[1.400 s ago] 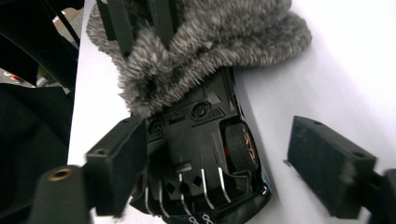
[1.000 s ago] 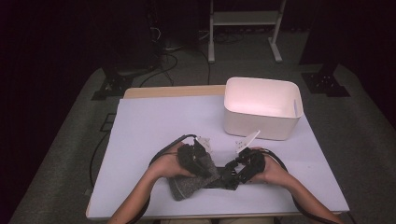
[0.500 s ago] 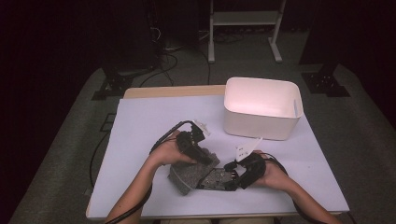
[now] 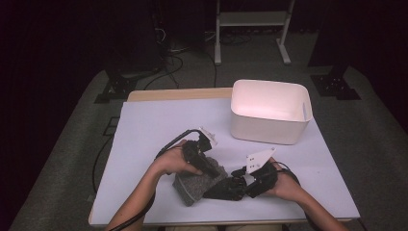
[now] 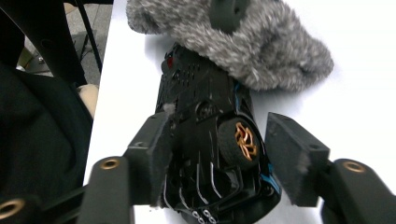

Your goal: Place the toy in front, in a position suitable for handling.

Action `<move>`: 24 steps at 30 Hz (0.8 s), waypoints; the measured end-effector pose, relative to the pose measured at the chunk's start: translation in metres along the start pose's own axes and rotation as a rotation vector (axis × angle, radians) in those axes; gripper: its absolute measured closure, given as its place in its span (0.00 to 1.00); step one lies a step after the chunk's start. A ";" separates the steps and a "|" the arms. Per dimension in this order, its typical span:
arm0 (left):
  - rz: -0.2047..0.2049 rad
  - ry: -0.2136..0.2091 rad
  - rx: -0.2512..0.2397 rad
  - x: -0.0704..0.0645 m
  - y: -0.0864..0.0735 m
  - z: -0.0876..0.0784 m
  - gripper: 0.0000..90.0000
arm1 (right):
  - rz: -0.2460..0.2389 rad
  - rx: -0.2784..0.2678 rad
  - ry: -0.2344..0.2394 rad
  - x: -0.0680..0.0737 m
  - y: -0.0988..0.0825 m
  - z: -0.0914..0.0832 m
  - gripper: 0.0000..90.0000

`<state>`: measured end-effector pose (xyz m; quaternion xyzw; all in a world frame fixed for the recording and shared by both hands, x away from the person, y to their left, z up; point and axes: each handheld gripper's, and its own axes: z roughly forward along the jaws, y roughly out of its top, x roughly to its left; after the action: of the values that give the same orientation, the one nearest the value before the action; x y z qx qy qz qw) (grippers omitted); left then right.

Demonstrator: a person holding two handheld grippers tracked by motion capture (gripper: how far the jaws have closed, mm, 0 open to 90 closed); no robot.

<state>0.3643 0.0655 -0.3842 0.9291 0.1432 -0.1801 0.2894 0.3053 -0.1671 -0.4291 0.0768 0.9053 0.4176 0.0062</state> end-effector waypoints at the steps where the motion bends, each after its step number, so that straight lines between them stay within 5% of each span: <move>1: 0.010 -0.004 0.003 -0.003 -0.001 -0.001 0.90 | -0.001 0.006 0.004 0.000 0.000 0.001 0.41; 9: 0.065 -0.029 0.004 -0.022 -0.008 -0.002 0.90 | 0.024 0.042 0.046 0.007 -0.005 0.007 0.38; 17: 0.071 -0.032 -0.023 -0.028 -0.014 -0.001 0.89 | 0.073 0.080 0.124 0.012 -0.009 0.014 0.59; 24: 0.089 -0.005 -0.035 -0.030 -0.013 -0.003 0.90 | 0.067 0.064 0.094 0.014 -0.010 0.014 0.62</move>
<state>0.3333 0.0726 -0.3756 0.9290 0.1039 -0.1669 0.3135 0.2912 -0.1609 -0.4446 0.0877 0.9145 0.3914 -0.0528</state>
